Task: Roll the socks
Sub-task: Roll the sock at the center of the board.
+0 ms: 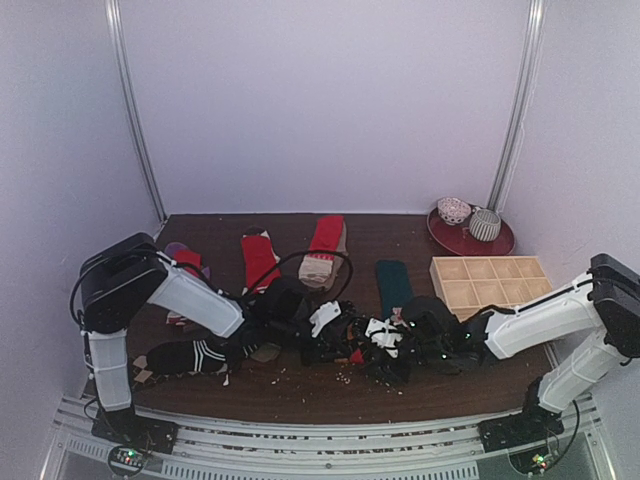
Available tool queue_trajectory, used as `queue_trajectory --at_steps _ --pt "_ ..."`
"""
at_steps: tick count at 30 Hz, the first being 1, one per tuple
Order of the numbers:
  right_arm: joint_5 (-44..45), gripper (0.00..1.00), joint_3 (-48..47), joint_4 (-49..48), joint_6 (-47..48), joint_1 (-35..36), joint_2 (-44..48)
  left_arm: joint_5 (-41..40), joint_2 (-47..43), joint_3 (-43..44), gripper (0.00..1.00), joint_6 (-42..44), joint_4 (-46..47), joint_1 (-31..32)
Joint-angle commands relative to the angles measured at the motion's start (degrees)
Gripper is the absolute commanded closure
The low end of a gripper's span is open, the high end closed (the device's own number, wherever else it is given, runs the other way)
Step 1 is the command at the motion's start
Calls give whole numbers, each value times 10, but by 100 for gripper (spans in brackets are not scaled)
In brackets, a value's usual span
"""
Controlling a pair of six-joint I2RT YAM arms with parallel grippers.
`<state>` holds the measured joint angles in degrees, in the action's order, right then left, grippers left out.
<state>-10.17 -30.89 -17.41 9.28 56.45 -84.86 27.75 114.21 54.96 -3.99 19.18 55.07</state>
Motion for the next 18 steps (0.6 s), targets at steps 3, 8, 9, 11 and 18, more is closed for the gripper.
queue_trajectory --at_steps 3,8,9,11,18 --pt "86 42 -18 -43 58 8 -19 -13 53 -26 100 -9 -209 -3" --pt "102 42 -12 -56 64 8 -15 -13 58 -24 100 -4 -215 -3" --pt "99 42 -7 -63 67 8 -12 -12 57 -25 100 -3 -215 -3" --pt "93 42 -5 -71 71 8 -12 -12 57 -25 100 -2 -215 -3" --pt "35 47 -41 -35 68 7 -74 -17 56 -23 100 0 -216 -3"
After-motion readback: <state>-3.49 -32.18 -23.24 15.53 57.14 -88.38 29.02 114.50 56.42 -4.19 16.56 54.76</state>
